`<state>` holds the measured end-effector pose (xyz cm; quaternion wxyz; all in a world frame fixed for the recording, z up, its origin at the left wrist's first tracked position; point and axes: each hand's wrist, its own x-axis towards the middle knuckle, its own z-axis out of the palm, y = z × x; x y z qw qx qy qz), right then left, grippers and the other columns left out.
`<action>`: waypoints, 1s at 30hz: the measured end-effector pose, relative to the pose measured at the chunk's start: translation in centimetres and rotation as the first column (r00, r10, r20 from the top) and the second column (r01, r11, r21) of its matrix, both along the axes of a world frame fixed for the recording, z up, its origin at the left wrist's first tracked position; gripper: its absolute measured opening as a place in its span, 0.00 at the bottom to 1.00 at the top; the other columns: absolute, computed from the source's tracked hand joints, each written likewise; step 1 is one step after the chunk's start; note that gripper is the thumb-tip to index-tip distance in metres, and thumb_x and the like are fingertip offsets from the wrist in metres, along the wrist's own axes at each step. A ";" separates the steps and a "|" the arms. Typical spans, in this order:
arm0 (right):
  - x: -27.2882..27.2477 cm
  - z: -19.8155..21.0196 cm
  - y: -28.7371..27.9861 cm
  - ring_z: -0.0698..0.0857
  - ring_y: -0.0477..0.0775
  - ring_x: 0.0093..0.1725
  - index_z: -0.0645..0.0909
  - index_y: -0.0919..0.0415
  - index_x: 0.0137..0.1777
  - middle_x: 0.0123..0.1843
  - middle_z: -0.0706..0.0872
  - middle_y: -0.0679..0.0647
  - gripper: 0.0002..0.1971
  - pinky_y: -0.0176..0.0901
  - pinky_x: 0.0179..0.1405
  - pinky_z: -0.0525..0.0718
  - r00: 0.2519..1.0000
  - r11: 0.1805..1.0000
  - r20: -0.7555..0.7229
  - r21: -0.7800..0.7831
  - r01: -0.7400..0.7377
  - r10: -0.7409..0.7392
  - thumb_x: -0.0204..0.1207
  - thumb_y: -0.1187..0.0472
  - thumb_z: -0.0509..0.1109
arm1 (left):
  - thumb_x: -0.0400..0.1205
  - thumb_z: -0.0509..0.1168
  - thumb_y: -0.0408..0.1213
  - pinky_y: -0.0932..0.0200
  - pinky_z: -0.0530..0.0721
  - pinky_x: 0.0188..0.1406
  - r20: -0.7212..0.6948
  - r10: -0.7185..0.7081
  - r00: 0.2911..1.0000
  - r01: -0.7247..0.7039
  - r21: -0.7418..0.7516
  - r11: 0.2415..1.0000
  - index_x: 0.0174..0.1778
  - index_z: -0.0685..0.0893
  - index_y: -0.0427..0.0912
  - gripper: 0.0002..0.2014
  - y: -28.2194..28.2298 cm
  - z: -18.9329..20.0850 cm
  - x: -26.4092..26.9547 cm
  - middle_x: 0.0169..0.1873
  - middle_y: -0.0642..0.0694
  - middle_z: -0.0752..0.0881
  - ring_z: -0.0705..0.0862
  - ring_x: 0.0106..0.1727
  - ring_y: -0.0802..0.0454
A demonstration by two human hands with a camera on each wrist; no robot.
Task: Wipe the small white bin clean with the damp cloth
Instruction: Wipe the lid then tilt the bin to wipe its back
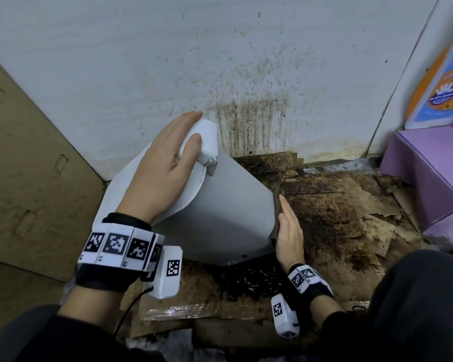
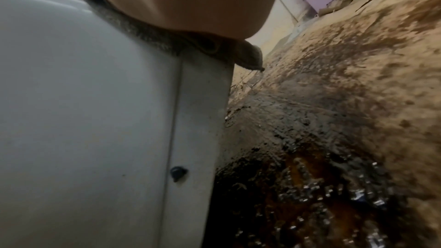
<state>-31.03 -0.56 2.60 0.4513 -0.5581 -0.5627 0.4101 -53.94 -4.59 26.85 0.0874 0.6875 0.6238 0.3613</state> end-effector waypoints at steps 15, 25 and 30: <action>-9.1 12.5 -1.9 0.59 0.40 0.90 0.64 0.55 0.90 0.91 0.65 0.45 0.35 0.47 0.91 0.56 0.987 0.944 0.015 0.292 -0.155 0.157 0.84 0.46 0.43 | 0.93 0.49 0.48 0.63 0.61 0.82 -0.039 -0.011 0.999 0.012 0.029 1.000 0.85 0.69 0.51 0.22 0.2 -0.3 -0.3 0.82 0.57 0.71 0.66 0.84 0.62; -6.4 9.8 -0.6 0.63 0.43 0.90 0.64 0.56 0.90 0.91 0.66 0.47 0.28 0.50 0.89 0.64 0.967 0.867 0.144 0.431 -0.251 0.209 0.92 0.53 0.50 | 0.94 0.51 0.47 0.69 0.61 0.80 0.001 -0.008 1.000 0.008 0.032 0.999 0.84 0.71 0.52 0.21 0.1 -0.2 -0.3 0.81 0.59 0.72 0.67 0.82 0.64; -2.1 4.1 0.0 0.63 0.38 0.88 0.65 0.52 0.90 0.90 0.66 0.42 0.29 0.51 0.90 0.61 0.987 0.971 0.095 0.188 -0.149 0.133 0.89 0.48 0.49 | 0.93 0.52 0.47 0.62 0.64 0.81 0.050 -0.001 0.999 0.000 0.014 1.000 0.83 0.71 0.55 0.21 0.0 0.0 -0.2 0.80 0.60 0.73 0.68 0.82 0.64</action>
